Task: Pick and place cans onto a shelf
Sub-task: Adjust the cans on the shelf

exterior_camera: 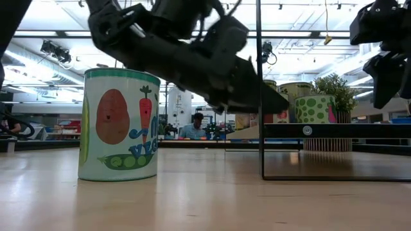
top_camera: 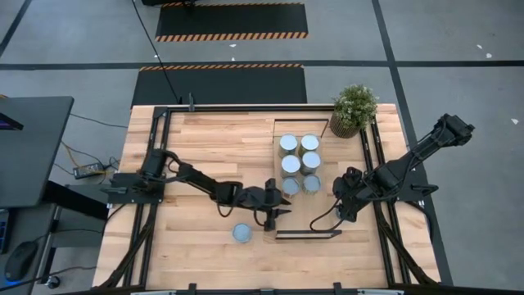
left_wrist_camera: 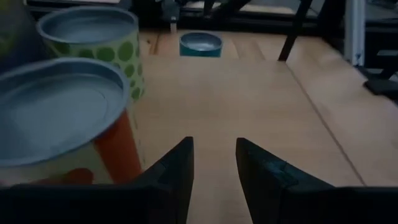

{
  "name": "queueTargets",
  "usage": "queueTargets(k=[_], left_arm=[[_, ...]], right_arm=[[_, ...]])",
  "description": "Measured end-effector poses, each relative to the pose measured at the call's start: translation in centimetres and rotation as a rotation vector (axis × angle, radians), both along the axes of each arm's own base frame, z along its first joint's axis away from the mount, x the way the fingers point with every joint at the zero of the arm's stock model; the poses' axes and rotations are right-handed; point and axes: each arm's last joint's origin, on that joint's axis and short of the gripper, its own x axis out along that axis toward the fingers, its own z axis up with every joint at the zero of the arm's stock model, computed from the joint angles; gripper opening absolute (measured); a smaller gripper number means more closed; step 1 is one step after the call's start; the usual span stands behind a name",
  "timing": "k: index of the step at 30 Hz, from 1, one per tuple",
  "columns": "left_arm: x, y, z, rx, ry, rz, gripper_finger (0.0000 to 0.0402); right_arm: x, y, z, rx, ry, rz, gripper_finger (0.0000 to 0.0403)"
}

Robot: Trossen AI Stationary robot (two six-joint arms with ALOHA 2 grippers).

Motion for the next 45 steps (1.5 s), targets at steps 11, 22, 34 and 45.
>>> queueTargets(k=[11, 22, 34, 45], left_arm=[[1.1, 0.2, 0.0, 0.043, 0.0, 0.116, 0.0126], [1.1, 0.8, -0.2, 0.078, 0.02, 0.197, 0.0126], [0.8, 0.7, 1.1, 0.107, 0.031, 0.08, 0.0126], [0.7, 0.4, 1.8, 0.068, 0.035, -0.019, 0.0126]], right_arm=[[-0.1, 0.1, -0.1, 0.037, 0.02, -0.034, 0.0352], [-0.1, 0.1, -0.1, 0.047, 0.02, -0.052, 0.0352], [-0.5, 0.9, 0.0, 0.047, -0.001, -0.012, 0.0352], [0.7, 1.9, 0.4, -0.016, -0.201, 0.133, 0.0352]])
